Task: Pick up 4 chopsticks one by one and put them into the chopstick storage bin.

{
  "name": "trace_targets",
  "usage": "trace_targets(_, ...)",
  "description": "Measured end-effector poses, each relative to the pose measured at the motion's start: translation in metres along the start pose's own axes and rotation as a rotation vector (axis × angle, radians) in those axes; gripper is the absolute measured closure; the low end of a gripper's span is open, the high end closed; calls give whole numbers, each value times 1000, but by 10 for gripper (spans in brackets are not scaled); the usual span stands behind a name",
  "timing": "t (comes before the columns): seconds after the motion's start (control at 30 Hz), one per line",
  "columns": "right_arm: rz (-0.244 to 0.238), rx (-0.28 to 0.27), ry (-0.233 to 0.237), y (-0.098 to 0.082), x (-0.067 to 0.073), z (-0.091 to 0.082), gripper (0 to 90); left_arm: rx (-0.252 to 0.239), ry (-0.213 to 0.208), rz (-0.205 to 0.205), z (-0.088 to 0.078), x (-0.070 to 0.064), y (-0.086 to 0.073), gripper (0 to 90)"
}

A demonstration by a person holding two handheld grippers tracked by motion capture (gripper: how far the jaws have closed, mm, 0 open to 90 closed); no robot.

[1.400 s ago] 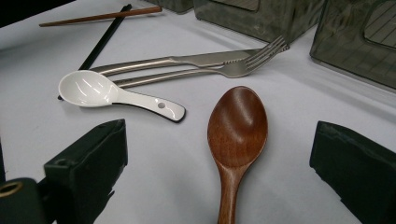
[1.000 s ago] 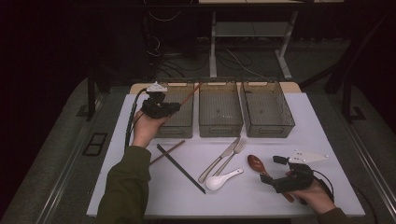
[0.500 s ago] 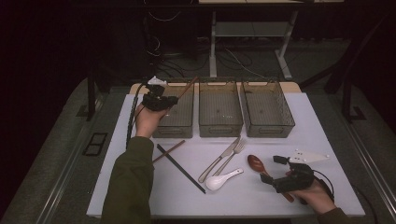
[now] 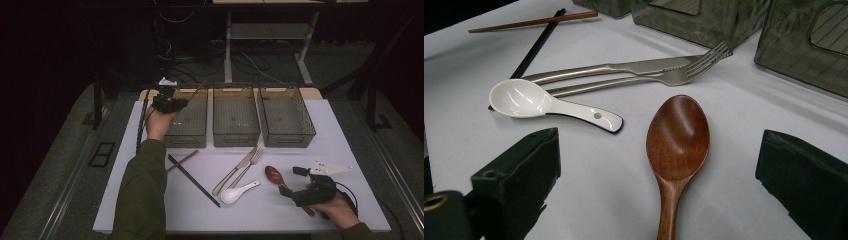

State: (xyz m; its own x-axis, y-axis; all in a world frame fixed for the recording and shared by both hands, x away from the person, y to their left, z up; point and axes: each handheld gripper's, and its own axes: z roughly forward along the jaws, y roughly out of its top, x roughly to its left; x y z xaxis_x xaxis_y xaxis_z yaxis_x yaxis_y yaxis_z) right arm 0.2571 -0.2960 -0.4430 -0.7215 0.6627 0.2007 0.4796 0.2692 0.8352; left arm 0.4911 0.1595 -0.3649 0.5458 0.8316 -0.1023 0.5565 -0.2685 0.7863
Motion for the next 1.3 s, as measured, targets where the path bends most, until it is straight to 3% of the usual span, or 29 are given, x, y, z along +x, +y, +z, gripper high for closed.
trace_targets(0.27, -1, 0, 0, 0, -1, 0, 40, 99, 47, -39, 18, 5, -4, 829)
trace_targets(0.47, 0, -2, 3, 0, 0, -1, 40, 132, 63, -49, 25, 4, -4, 813)
trace_targets(0.93, -2, -2, 3, 0, 0, 0, 40, 131, 70, -35, 24, 4, -3, 702)
trace_targets(1.3, -3, -3, 4, 0, 0, -1, 40, 116, 33, -5, 19, -2, -1, 574)
